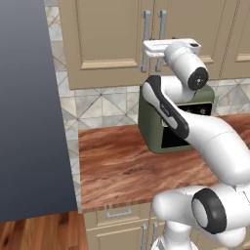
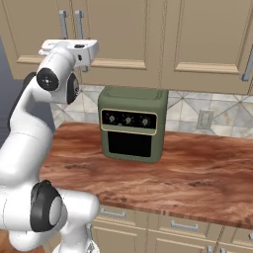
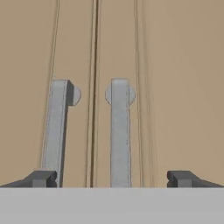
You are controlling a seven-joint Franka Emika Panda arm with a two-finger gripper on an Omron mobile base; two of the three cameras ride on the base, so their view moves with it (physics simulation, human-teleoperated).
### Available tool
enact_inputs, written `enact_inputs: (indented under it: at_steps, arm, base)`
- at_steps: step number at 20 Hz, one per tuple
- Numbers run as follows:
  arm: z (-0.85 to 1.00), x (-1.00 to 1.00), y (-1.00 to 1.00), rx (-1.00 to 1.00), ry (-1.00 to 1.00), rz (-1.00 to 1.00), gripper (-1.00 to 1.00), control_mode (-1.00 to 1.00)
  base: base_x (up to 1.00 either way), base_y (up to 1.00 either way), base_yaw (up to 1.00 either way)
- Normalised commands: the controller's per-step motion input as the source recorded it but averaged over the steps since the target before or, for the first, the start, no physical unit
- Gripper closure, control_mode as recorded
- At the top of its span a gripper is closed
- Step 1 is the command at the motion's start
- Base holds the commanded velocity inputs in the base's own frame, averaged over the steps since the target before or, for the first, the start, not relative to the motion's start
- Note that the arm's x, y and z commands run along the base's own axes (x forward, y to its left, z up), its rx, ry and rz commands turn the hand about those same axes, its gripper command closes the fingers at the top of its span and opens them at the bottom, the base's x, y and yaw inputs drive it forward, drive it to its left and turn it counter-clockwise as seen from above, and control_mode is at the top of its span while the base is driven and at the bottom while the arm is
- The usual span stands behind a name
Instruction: The dining table condiment station is running low on mayonnaise. Refill the condiment station by opening the cabinet and taking the mayonnaise from the cabinet and placing it on the dining table.
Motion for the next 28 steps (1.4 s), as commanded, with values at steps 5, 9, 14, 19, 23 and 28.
enact_inputs:
  at_steps: [5,9,14,19,23,28]
  arm:
    - [0.00,0.32,0.00,0.00,0.00,0.00,-1.00,-1.00]
    - [-0.02,0.46,0.00,0.00,0.00,0.00,-1.00,-1.00]
    - [-0.03,0.37,0.00,0.00,0.00,0.00,-1.00,-1.00]
    - [-0.14,0.47,0.09,-0.01,0.00,0.00,1.00,-1.00]
    - [-0.12,0.47,0.27,-0.03,0.00,0.00,1.00,-1.00]
    - [-0.10,0.58,0.33,-0.04,0.03,0.00,1.00,-1.00]
  base:
    - [0.00,0.00,0.00]
    - [0.00,0.00,0.00]
    - [0.00,0.00,0.00]
    - [0.00,0.00,0.00]
    - [0.00,0.00,0.00]
    - [0.00,0.00,0.00]
